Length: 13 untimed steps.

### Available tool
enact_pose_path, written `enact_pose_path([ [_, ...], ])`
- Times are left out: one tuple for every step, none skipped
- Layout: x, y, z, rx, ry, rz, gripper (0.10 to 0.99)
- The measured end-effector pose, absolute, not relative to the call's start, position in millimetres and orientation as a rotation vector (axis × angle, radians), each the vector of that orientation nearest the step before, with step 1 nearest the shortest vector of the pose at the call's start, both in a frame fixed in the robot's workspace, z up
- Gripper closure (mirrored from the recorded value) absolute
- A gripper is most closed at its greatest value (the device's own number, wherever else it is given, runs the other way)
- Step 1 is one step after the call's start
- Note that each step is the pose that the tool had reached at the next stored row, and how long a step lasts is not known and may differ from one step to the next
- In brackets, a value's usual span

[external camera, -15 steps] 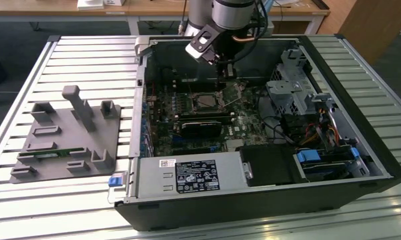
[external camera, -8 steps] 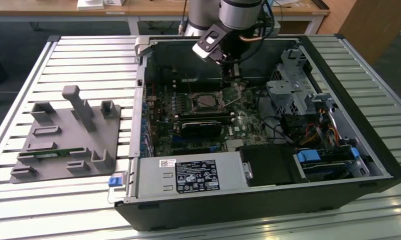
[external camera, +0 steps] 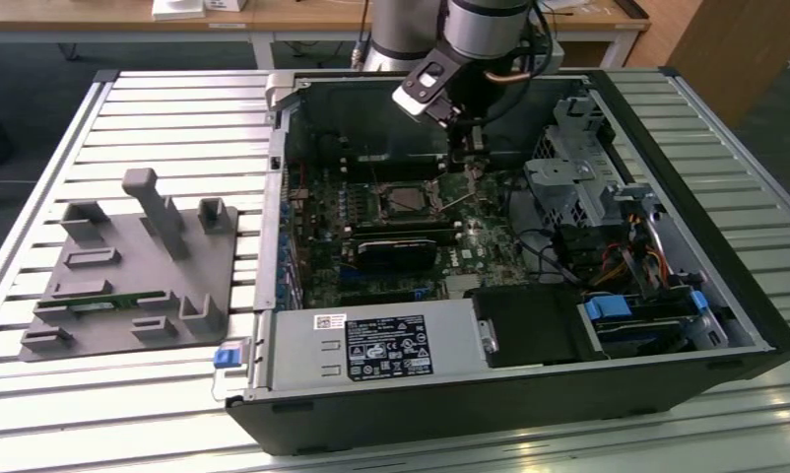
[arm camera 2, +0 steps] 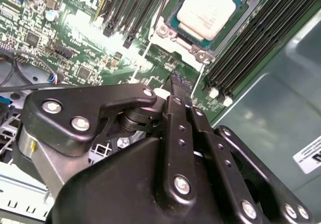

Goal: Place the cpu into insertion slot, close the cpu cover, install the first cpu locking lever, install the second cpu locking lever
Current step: 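Close the cpu cover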

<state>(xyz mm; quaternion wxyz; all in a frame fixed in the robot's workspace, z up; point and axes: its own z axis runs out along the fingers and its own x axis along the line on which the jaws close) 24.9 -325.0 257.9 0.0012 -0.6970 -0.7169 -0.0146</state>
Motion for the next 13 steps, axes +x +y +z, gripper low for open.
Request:
enact_pose_path([
  [26, -325, 257, -2.188, -2.251, -0.046, 0.98],
  [27, -325, 257, -2.188, -2.251, -0.046, 0.98],
  [28, -325, 257, -2.188, -2.251, -0.046, 0.98],
  [30, -325, 256, -2.188, -2.251, -0.046, 0.98],
  [31, -325, 256, -2.188, -2.251, -0.045, 0.98],
  [32, -325, 256, -2.188, -2.251, -0.046, 0.98],
  [33, -325, 255, -2.188, -2.251, -0.046, 0.98],
  [34, -325, 255, -2.188, -2.251, -0.045, 0.98],
  [35, -325, 255, -2.187, -2.252, -0.045, 0.98],
  [36, -325, 254, -2.185, -2.254, -0.045, 0.98],
  [37, -325, 254, -2.182, -2.257, -0.045, 0.98],
  [38, -325, 254, -2.181, -2.258, -0.045, 0.98],
  [39, -325, 254, -2.181, -2.258, -0.044, 0.98],
])
